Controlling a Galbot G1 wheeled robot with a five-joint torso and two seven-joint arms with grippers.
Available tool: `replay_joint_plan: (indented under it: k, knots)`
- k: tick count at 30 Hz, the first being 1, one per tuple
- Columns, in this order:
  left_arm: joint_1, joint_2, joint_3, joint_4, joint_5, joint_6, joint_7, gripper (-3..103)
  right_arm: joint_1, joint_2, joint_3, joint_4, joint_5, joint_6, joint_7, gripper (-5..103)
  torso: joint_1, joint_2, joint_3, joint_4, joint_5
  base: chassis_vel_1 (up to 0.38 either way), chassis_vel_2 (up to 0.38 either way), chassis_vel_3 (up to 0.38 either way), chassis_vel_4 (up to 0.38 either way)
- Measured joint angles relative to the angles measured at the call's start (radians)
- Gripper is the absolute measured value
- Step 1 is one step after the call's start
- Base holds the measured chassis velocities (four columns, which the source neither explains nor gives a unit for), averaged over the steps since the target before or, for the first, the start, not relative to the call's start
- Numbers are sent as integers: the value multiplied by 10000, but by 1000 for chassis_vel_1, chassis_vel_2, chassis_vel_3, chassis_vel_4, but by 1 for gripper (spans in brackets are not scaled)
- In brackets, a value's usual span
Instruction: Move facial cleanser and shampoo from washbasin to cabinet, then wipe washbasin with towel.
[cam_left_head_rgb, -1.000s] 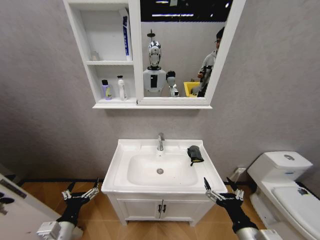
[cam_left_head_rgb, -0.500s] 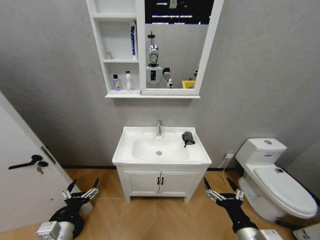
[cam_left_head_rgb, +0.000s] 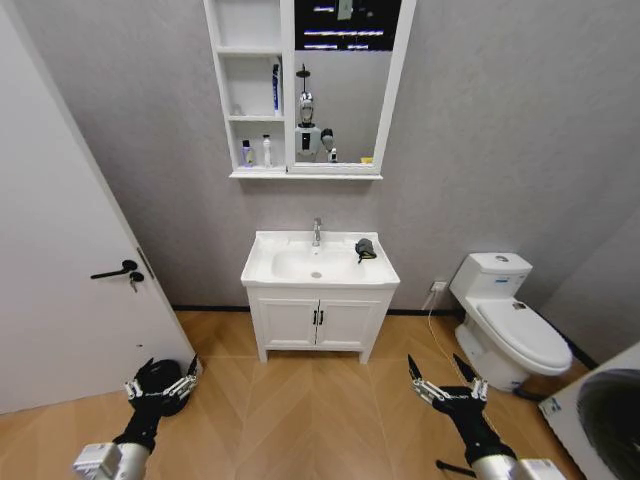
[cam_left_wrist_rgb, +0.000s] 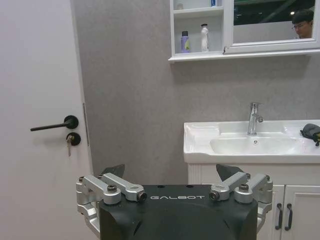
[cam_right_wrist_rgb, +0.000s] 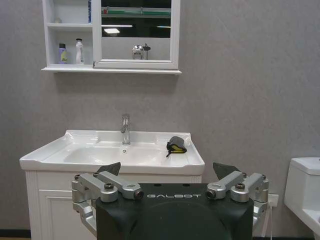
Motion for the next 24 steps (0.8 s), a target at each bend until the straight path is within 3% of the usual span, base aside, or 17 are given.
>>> replay_joint_plan:
  k: [2, 4, 6, 7, 8, 10, 13, 16, 24]
  knots:
    - [0, 0, 2, 1, 0, 0, 1, 100, -1, 0, 0, 1, 0, 0, 0, 100, 0, 0, 0, -5, -12, 340, -402, -335, 361]
    - [0, -1, 2, -1, 0, 0, 2, 100, 1, -2, 1, -1, 0, 0, 1, 100, 1, -2, 2, 0, 20, 399, -342, -348, 327]
    - [0, 0, -1, 0, 0, -1, 0, 100, 1, 0, 0, 0, 0, -1, 0, 100, 0, 0, 1, 1, 10, 335, -331, -303, 350]
    - [1, 0, 2, 1, -1, 0, 1, 100, -2, 0, 1, 2, 0, 0, 0, 100, -3, 1, -1, -4, -16, 306, -362, -303, 350]
    - [2, -1, -2, 0, 0, -1, 1, 100, -1, 0, 0, 0, 0, -1, 0, 100, -6, 1, 0, 2, 13, 306, -274, -306, 294]
    - [3, -1, 0, -1, -1, -1, 1, 100, -1, 0, 0, 0, 0, -1, 0, 100, -7, 3, -1, -2, 18, 298, -274, -306, 263]
    - [4, -1, -2, 0, -1, -1, -2, 100, -1, 0, -1, 1, 0, -1, 0, 100, -8, 4, -3, 4, -7, 141, -41, -173, 190]
    - [0, 0, 3, 0, -1, -1, 3, 100, -1, 0, 0, 0, 0, -1, 1, 100, -5, 1, 0, -8, 9, 0, -13, -77, 41]
    - [-2, 0, 3, 0, -1, 0, 3, 100, 3, 0, 1, 0, 0, -1, 1, 100, 15, -7, 4, 3, 6, -62, 7, 65, -23]
